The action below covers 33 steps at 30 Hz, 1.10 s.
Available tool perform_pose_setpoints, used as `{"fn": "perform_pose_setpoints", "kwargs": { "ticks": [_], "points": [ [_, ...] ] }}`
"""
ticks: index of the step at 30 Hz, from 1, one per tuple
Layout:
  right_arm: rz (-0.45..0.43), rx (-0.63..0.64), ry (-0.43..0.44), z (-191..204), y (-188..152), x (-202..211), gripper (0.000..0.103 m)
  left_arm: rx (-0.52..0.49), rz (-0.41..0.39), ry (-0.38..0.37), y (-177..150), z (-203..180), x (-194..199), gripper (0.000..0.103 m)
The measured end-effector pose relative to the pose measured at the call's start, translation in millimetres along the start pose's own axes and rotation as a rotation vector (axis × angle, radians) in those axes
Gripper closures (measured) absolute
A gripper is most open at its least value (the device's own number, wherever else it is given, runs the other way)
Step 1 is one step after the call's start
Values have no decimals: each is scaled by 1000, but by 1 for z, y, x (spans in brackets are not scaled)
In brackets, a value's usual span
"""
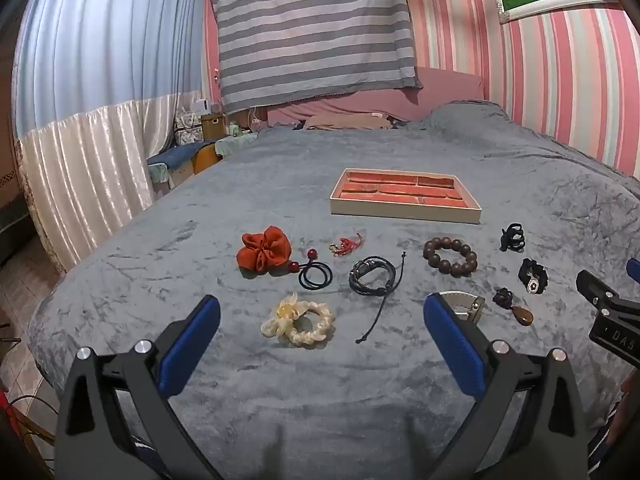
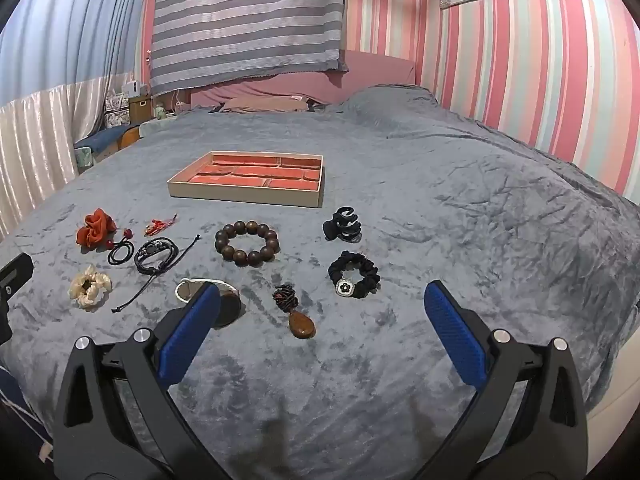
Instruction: Organize jewelry
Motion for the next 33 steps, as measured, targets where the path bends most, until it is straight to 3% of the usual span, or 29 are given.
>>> {"fn": "perform_pose_setpoints", "kwargs": {
  "ticks": [33],
  "points": [
    [-8,-2,-28,-5,-2,1,4,-7,-7,9,2,-2,2,4]
  ]
}}
Point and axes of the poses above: each gripper's, at about its wrist camera, not at the fingertips, and x roughly against the way its jaws point, z to its left, y to its top, the point moved 8 cm from there along -x, roughly the way its jaws point, and after that the axes turned 8 degrees about y, right-handed, at the moved point
